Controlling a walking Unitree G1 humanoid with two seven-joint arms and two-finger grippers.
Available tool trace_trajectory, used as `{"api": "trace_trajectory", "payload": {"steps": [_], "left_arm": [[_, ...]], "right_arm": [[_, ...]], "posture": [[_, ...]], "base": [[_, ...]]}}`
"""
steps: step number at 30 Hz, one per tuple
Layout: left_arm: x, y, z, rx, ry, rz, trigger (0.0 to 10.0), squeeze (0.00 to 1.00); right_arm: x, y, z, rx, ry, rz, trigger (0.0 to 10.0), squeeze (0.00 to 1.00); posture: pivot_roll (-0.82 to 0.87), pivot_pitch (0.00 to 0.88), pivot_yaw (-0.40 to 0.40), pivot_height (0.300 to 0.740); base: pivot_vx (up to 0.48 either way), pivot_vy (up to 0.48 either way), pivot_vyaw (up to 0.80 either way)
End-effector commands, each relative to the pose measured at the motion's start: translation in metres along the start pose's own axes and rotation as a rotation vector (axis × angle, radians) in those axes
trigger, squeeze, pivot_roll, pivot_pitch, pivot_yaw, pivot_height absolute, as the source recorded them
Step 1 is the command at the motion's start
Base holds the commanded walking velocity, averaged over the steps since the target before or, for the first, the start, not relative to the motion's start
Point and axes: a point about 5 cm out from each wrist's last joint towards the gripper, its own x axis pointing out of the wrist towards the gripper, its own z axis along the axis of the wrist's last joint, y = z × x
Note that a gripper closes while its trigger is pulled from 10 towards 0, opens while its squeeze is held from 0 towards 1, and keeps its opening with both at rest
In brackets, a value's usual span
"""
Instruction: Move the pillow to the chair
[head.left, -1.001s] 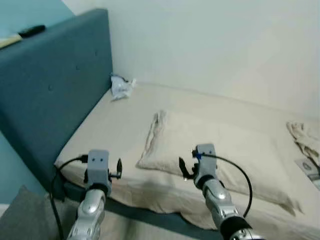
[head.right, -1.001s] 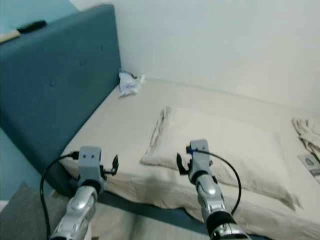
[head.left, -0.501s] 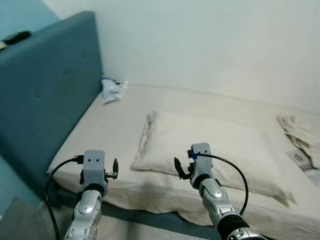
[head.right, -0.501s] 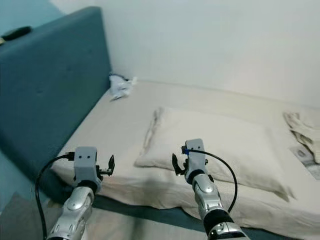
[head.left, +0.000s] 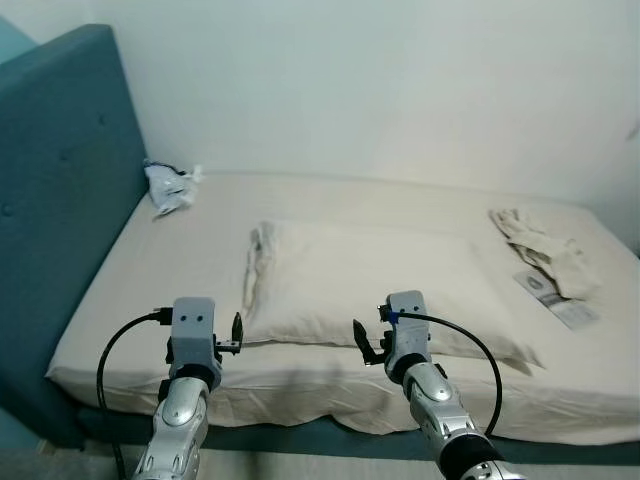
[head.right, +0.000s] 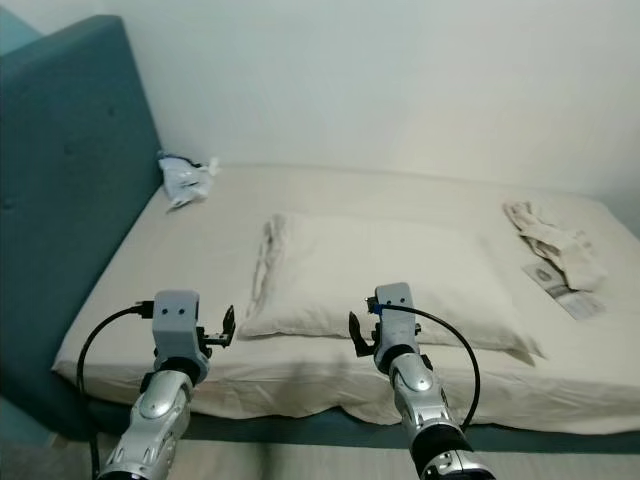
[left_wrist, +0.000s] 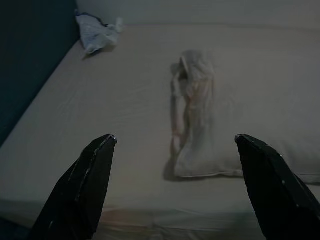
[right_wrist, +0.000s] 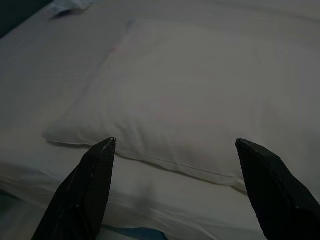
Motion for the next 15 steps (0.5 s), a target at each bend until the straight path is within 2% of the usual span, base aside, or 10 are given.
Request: {"api": "trace_trajectory", "payload": {"steps": [1, 9, 10, 15], "left_arm": [[-0.0015, -0.0015, -0.0024, 0.011, 0.004, -0.013, 10.0, 0.00], [-0.0033, -0.0052, -0.0040, 0.018, 0.005, -0.022, 10.0, 0.00], [-0.0044, -0.0046, -0.0064, -0.007, 0.017, -0.008, 10.0, 0.00], [-0.0051, -0.0048, -0.0088, -0.008, 0.031, -0.007, 10.0, 0.00]], "right_arm": [[0.0006, -0.0007, 0.0036, 0.004, -0.021, -0.003, 10.0, 0.00], [0.0001, -0.0012, 0.0036, 0.005, -0.023, 0.000, 10.0, 0.00], [-0.0007, -0.0016, 0.0019, 0.003, -0.018, 0.000, 10.0, 0.00], [-0.0018, -0.0029, -0.0004, -0.004, -0.006, -0.001, 10.0, 0.00]], "posture": [[0.05, 0.024, -0.064, 0.740], [0.05, 0.028, -0.064, 0.740], [0.05, 0.029, -0.065, 0.740], [0.05, 0.028, -0.071, 0.740]], "base": [[0.000, 0.000, 0.00], [0.000, -0.473, 0.00], [0.000, 0.000, 0.00], [0.000, 0.000, 0.00]]}}
